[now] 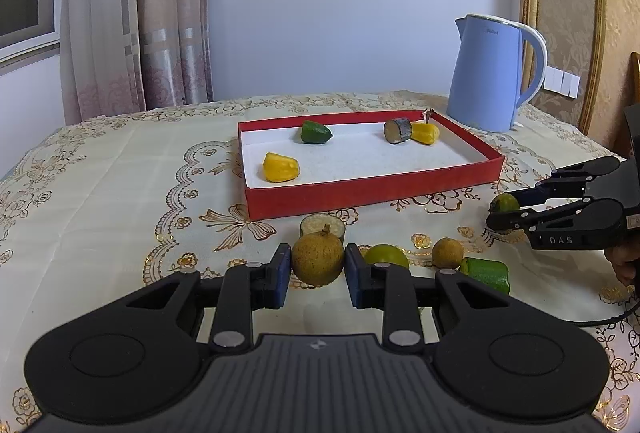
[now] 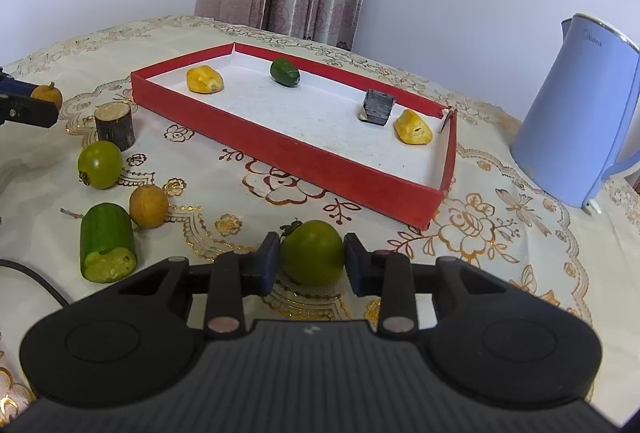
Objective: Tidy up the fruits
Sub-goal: 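Carry both fruits over the tray while the left tool releases the brown fruit inside, then lower the green round fruit into the tray and open the right tool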
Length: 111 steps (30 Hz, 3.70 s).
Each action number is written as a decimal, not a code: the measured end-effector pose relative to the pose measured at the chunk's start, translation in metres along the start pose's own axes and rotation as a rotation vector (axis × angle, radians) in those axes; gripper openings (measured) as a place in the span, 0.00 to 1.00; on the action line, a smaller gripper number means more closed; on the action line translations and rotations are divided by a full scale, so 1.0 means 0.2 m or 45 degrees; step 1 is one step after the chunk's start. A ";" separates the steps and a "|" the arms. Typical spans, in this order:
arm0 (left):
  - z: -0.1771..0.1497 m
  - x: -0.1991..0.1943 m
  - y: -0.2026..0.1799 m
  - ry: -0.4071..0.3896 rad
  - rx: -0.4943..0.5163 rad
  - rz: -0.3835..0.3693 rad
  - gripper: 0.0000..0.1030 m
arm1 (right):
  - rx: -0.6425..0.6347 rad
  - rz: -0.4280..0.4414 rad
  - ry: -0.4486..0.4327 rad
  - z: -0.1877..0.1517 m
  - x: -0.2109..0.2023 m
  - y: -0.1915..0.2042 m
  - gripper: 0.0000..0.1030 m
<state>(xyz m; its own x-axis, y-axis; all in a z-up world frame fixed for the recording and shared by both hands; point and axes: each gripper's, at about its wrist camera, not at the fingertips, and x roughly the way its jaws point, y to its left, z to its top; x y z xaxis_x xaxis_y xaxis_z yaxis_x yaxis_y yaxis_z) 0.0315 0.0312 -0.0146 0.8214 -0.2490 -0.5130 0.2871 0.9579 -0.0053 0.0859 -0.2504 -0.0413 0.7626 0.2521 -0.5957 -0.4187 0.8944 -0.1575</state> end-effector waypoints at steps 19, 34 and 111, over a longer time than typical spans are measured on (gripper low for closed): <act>0.08 0.03 -0.08 -0.002 0.020 -0.013 0.27 | -0.020 0.014 -0.087 0.02 -0.06 0.02 0.31; 0.27 0.22 -0.11 0.004 0.068 -0.012 0.27 | -0.022 0.006 -0.116 0.03 -0.07 0.04 0.31; 0.31 0.29 0.11 -0.267 -0.193 0.466 0.96 | 0.246 -0.027 -0.356 0.13 -0.11 -0.05 0.31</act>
<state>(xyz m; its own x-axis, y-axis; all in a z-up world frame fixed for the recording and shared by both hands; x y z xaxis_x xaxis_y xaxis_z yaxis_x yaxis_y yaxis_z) 0.1157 0.0295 0.0081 0.9421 0.1019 -0.3195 -0.1038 0.9945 0.0109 0.0865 -0.2544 -0.0065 0.8872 0.3000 -0.3506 -0.3202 0.9473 0.0005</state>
